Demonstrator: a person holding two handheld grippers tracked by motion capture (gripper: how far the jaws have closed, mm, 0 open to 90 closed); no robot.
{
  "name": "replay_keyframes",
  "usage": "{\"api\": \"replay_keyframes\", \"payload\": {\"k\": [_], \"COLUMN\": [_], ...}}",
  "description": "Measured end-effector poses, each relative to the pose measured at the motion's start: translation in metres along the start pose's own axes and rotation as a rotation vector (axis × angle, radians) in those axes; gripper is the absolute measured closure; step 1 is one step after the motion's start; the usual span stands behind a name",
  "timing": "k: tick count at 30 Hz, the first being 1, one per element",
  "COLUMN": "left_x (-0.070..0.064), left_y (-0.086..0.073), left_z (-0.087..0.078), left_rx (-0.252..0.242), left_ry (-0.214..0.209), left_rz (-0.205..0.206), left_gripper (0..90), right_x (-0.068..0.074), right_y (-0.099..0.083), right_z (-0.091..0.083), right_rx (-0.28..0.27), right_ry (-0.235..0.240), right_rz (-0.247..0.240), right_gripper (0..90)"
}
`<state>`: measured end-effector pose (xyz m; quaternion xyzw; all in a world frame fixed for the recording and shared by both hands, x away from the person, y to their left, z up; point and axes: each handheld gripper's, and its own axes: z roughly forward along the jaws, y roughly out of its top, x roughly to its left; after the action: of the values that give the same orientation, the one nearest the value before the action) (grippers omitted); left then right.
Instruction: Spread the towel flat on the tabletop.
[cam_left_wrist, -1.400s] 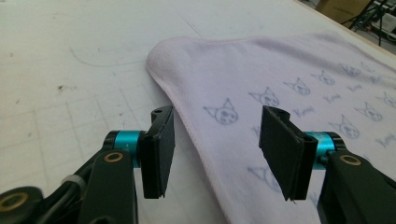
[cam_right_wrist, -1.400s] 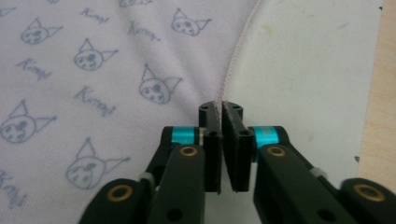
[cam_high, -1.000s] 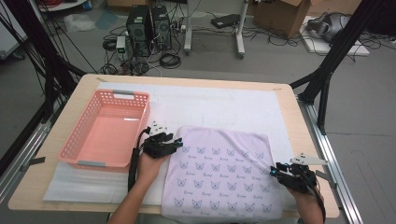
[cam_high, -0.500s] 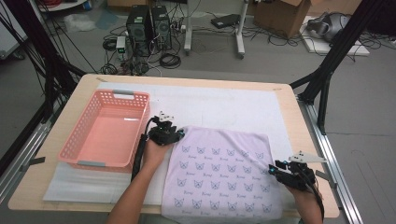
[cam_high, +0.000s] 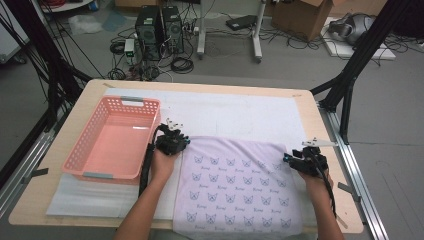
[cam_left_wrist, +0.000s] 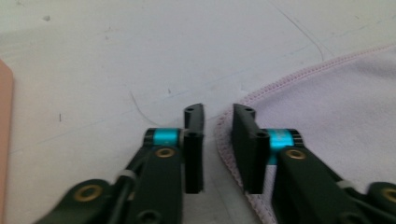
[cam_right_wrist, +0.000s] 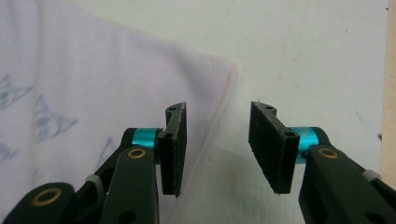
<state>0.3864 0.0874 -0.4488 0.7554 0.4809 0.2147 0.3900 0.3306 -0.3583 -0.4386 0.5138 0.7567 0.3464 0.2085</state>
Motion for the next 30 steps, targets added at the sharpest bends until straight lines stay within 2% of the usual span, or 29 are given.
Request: {"api": "replay_keyframes", "payload": {"k": [1,3,5,6,7,8,9,10,11,13,16,20,22,23,24,25,26,27,30], "left_x": [0.001,0.001,0.0,-0.002,-0.003,-0.004,-0.003,-0.002,-0.002,-0.001,-0.002,-0.001,0.0,0.001,0.003,0.004,0.005,0.006,0.002], "left_y": [-0.001,-0.001,-0.001,-0.001,-0.001,-0.001,-0.001,0.0,0.0,0.0,0.002,0.002,0.002,0.002,0.001,0.0,0.0,-0.001,-0.001], "left_z": [0.001,0.002,0.003,0.003,0.003,0.003,0.003,0.003,0.003,0.003,0.004,0.005,0.004,0.003,0.002,0.001,0.0,-0.002,-0.008], "left_rx": [0.004,0.001,-0.002,-0.001,0.003,0.0,0.001,0.002,-0.004,-0.026,-0.061,-0.067,-0.072,-0.074,-0.072,-0.072,-0.074,-0.08,-0.1], "left_ry": [-0.005,-0.01,-0.03,-0.041,-0.036,-0.033,-0.035,-0.034,-0.017,-0.006,0.006,0.013,0.009,0.011,-0.003,-0.022,-0.041,-0.073,-0.109], "left_rz": [-0.015,-0.014,0.005,0.026,0.036,0.038,0.03,0.025,0.019,0.006,-0.003,-0.018,-0.022,-0.032,-0.041,-0.047,-0.054,-0.063,-0.054], "left_gripper": [64.9,64.7,72.0,80.1,84.0,85.5,86.2,86.5,86.8,87.1,87.2,87.1,84.1,76.4,68.4,66.4,62.3,58.0,58.1], "right_x": [-0.002,-0.005,-0.008,-0.008,-0.009,-0.008,-0.009,-0.01,-0.01,-0.009,-0.012,-0.012,-0.011,-0.011,-0.011,-0.011,-0.01,-0.01,-0.008], "right_y": [0.004,0.01,0.015,0.017,0.019,0.02,0.021,0.021,0.023,0.027,0.031,0.033,0.031,0.029,0.029,0.03,0.031,0.033,0.035], "right_z": [0.004,0.011,0.019,0.023,0.029,0.031,0.032,0.033,0.034,0.034,0.033,0.034,0.04,0.042,0.041,0.038,0.034,0.028,0.013], "right_rx": [0.0,-0.002,0.002,0.007,0.023,0.015,0.008,0.007,0.015,0.023,-0.008,-0.042,-0.016,-0.004,-0.016,-0.033,-0.053,-0.073,-0.096], "right_ry": [0.002,0.011,0.017,0.022,0.028,0.013,0.028,0.04,0.03,-0.053,-0.091,-0.117,-0.121,-0.132,-0.138,-0.13,-0.132,-0.121,-0.05], "right_rz": [0.006,0.021,0.039,0.049,0.049,0.037,0.035,0.034,0.029,-0.022,-0.036,-0.045,-0.038,-0.031,-0.013,0.005,0.002,0.003,-0.026], "right_gripper": [56.3,56.5,57.8,60.2,64.5,71.8,84.1,85.4,86.2,86.8,86.9,86.8,84.4,78.9,74.7,72.6,71.6,72.3,76.3]}}
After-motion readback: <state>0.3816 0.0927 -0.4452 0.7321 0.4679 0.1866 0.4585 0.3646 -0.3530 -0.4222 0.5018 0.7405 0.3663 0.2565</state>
